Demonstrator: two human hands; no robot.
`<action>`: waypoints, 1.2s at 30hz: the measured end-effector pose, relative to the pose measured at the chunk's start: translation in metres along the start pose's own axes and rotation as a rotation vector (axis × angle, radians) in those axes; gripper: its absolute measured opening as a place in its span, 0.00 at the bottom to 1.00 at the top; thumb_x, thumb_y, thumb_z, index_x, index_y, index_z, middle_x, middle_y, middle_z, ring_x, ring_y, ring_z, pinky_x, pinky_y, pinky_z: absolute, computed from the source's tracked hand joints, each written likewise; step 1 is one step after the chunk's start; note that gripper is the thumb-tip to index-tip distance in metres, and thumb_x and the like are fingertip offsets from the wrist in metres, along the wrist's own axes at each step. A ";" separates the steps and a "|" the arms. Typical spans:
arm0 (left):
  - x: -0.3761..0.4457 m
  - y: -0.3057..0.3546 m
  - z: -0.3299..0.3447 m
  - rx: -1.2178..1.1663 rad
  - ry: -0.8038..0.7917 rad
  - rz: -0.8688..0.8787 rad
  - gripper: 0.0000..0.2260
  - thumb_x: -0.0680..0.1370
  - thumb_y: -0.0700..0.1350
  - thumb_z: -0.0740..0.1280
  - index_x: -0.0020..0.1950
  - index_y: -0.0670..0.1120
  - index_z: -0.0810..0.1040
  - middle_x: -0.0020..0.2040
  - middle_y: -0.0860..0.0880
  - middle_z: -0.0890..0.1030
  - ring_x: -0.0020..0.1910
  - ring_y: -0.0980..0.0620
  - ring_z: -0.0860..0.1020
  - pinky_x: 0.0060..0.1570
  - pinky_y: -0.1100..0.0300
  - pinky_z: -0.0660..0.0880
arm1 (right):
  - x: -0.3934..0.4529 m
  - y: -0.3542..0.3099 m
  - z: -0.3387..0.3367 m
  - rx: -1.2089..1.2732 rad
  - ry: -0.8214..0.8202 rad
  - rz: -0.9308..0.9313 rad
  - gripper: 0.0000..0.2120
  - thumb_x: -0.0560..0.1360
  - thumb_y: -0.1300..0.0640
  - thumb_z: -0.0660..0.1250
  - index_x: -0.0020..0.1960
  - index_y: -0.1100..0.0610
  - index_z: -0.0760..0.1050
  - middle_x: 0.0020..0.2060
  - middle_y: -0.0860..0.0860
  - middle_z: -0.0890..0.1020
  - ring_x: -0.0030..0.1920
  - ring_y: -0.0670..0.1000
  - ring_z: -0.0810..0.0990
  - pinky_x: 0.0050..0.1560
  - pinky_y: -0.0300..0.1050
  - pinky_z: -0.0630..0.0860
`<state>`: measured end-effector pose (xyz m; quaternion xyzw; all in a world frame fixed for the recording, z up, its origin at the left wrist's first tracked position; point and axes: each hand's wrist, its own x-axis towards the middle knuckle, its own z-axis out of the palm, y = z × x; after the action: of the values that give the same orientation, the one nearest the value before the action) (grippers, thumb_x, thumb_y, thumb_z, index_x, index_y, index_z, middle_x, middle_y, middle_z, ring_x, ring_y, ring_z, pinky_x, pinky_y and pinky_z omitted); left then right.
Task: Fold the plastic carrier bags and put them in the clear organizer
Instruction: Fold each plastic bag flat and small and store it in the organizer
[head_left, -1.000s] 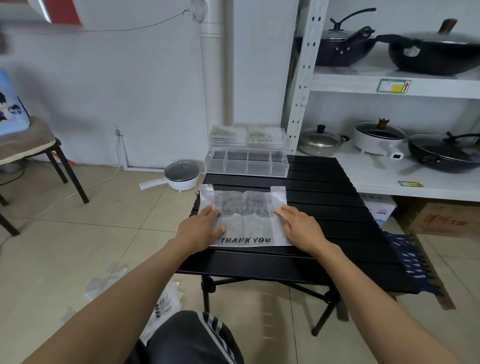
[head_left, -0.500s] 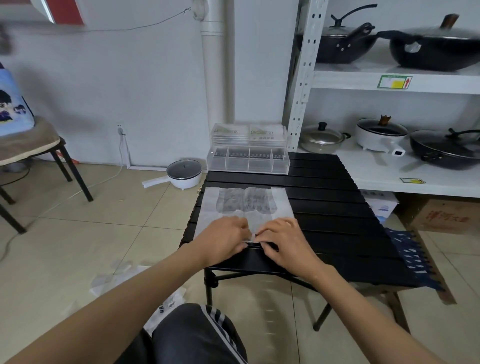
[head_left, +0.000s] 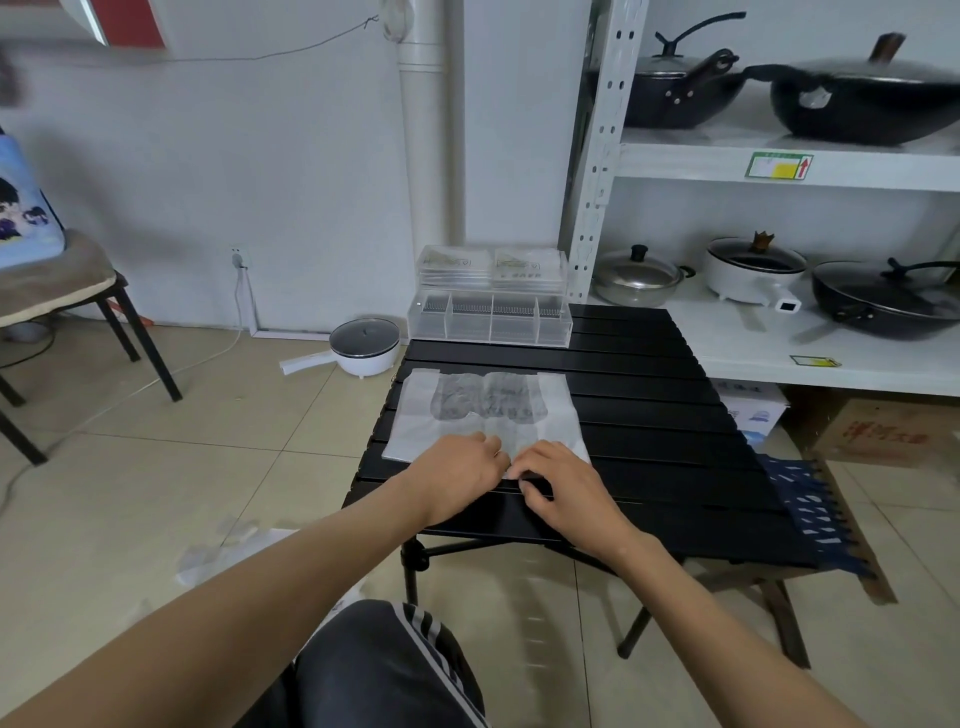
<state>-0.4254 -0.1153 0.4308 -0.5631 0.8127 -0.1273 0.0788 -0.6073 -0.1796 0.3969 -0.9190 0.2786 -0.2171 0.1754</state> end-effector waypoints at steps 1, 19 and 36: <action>0.000 0.000 0.001 -0.002 0.005 -0.009 0.09 0.76 0.35 0.63 0.56 0.41 0.74 0.47 0.43 0.75 0.45 0.44 0.74 0.39 0.51 0.74 | 0.000 0.000 0.000 0.004 0.001 -0.001 0.07 0.77 0.57 0.66 0.53 0.48 0.78 0.50 0.39 0.76 0.51 0.41 0.72 0.50 0.38 0.72; -0.015 0.009 0.017 0.090 0.086 -0.223 0.13 0.58 0.40 0.78 0.29 0.47 0.74 0.29 0.49 0.72 0.26 0.49 0.71 0.26 0.59 0.66 | -0.015 -0.021 0.011 -0.272 0.270 -0.208 0.09 0.75 0.59 0.70 0.54 0.50 0.81 0.41 0.45 0.76 0.41 0.46 0.74 0.44 0.43 0.65; -0.085 -0.033 0.036 -0.505 0.287 -0.185 0.17 0.78 0.49 0.55 0.59 0.51 0.80 0.61 0.55 0.78 0.60 0.56 0.75 0.58 0.62 0.74 | -0.027 0.028 -0.020 -0.030 0.150 0.169 0.21 0.79 0.62 0.64 0.63 0.39 0.75 0.55 0.35 0.78 0.55 0.37 0.71 0.61 0.40 0.59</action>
<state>-0.3559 -0.0508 0.4052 -0.6128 0.7668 -0.0062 -0.1912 -0.6503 -0.1898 0.3930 -0.8759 0.3707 -0.2654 0.1580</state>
